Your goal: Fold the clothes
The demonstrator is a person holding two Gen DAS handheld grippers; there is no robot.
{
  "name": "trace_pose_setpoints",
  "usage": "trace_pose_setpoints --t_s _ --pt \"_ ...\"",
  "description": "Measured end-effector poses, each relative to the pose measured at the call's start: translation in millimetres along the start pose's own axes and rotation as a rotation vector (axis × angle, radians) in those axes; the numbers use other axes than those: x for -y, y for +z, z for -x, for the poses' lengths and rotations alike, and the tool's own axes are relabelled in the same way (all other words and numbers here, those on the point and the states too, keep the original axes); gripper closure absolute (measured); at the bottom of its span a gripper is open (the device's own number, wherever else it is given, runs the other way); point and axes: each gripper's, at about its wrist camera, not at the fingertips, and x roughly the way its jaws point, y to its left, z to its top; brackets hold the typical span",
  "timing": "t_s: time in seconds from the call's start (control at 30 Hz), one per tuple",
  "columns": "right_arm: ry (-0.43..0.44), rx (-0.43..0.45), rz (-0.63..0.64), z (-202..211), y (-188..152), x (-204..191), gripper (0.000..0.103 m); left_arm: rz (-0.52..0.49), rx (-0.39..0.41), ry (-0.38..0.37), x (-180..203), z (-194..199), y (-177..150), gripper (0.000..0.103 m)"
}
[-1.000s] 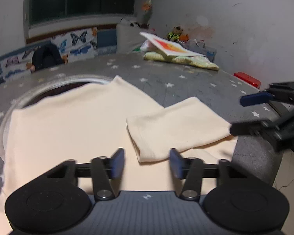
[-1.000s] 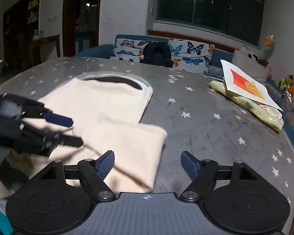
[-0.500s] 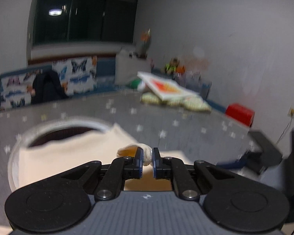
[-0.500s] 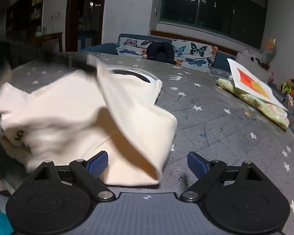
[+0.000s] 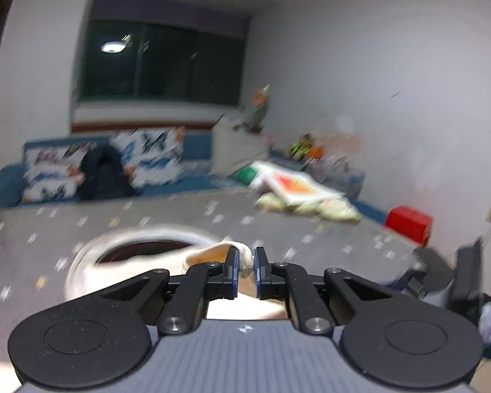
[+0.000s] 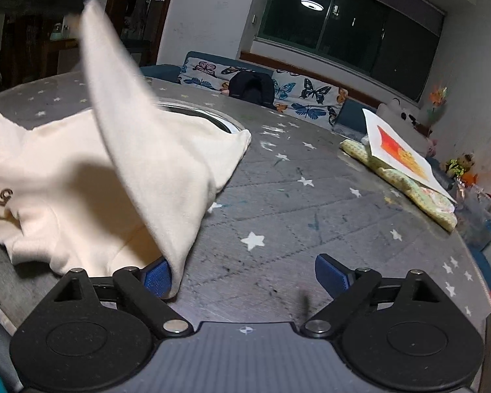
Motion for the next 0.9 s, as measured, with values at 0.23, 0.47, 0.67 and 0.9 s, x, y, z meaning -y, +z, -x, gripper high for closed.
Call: trace_pose_setpoints --t_s 0.23,0.47,0.67,0.9 --pt "0.039 -0.002 0.080 6.5 -0.9 1.8 0.006 0.027 -0.168 0.060 -22.8 -4.0 -49.7 0.093" --pt "0.192 -0.009 0.024 28.1 12.8 20.8 0.008 -0.009 -0.221 0.094 -24.8 -2.0 -70.1 0.080" --pt "0.319 0.049 -0.104 12.3 45.3 22.8 0.027 0.011 -0.185 0.131 -27.7 10.5 -68.3 0.080" --pt "0.406 0.002 -0.106 -36.4 56.5 0.3 0.043 0.041 -0.173 0.101 -25.9 2.2 -69.1 0.082"
